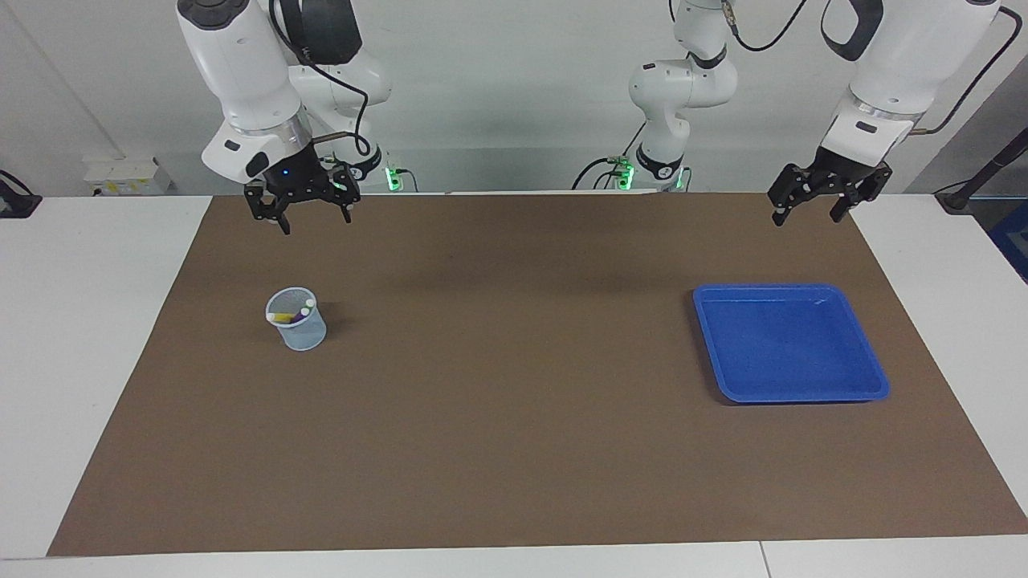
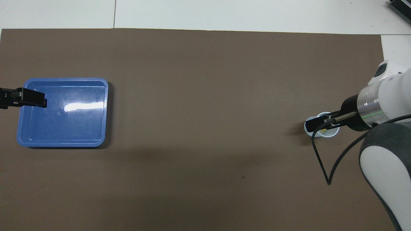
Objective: Transfer and insert pens with both arms
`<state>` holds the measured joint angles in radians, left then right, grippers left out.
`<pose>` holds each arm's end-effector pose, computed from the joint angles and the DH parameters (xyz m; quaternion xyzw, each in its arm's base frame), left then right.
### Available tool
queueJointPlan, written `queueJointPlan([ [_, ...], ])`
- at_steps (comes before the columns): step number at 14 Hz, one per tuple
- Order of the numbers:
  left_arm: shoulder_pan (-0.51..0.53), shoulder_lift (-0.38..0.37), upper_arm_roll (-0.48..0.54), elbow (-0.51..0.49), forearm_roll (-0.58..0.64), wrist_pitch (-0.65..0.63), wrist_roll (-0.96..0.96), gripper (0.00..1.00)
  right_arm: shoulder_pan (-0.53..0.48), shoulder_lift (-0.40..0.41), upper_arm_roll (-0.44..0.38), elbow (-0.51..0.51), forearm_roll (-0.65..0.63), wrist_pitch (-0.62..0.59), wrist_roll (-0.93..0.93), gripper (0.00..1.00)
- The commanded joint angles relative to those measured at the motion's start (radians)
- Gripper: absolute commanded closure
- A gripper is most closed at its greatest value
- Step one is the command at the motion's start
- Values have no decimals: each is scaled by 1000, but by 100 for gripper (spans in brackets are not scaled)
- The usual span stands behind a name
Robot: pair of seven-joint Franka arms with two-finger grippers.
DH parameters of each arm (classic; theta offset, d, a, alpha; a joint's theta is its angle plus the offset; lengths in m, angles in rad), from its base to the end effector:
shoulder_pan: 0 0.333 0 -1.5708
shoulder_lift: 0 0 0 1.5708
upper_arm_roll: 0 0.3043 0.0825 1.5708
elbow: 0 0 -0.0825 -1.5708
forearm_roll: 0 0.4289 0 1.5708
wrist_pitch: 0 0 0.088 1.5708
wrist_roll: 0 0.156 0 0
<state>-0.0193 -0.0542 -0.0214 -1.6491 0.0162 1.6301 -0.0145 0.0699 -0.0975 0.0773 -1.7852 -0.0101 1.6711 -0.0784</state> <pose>0.5897 -0.0218 0.5607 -0.9997 0.0134 -0.0178 0.0082 0.5674 0.0838 0.5182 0.9935 0.1129 -0.0081 0.0091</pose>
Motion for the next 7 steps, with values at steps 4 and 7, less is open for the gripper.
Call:
queueJointPlan([
  [4, 18, -1, 0, 6, -48, -21, 5, 0, -4, -4, 12, -33, -21, 70, 75, 0],
  [7, 18, -3, 1, 6, -48, -19, 7, 0, -24, 18, 12, 1, -19, 58, 74, 0],
])
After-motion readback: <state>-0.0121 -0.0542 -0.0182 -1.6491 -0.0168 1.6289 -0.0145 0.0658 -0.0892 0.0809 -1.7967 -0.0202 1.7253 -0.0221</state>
